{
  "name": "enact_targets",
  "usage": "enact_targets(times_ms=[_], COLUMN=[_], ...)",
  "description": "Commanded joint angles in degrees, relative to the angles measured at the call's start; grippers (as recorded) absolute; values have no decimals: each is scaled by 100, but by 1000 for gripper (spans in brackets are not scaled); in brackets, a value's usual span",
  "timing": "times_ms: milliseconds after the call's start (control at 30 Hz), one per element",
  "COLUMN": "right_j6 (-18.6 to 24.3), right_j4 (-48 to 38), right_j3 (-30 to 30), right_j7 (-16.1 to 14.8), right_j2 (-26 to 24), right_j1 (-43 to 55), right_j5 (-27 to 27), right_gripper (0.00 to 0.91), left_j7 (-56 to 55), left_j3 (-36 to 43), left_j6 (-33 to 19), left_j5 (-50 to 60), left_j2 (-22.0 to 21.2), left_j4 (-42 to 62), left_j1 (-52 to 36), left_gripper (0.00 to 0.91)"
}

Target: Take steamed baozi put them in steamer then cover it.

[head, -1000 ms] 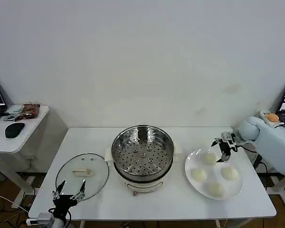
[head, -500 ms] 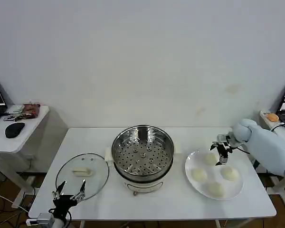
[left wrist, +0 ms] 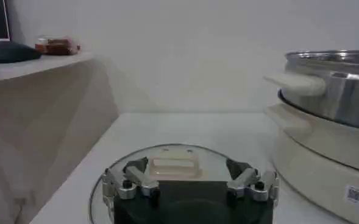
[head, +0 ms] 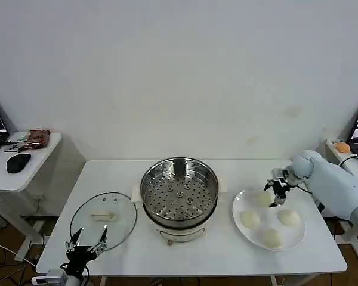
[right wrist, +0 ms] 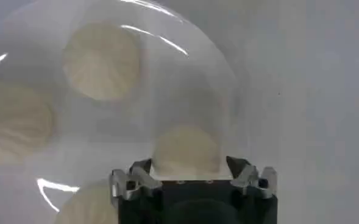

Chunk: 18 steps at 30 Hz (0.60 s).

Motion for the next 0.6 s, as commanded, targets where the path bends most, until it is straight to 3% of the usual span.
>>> enact_targets(times_ms=[33, 400, 600], right_j6=[11, 37, -8], right_j4=[-71, -37, 470], right_j3=[52, 108, -21], right_j7=[-4, 5, -15], right_j2=[29, 25, -271], right_j1=[-17, -47, 172], right_j5=[2, 55, 299], right_gripper=[615, 595, 605], left_j7=[-2, -34, -47], left_j3=[1, -3, -35], left_j6=[-2, -4, -6], left_j5=[-13, -43, -57], left_j2=[2, -1, 21], left_j4=[-14, -6, -7], left_j1=[10, 11, 18], left_gripper=[907, 907, 907])
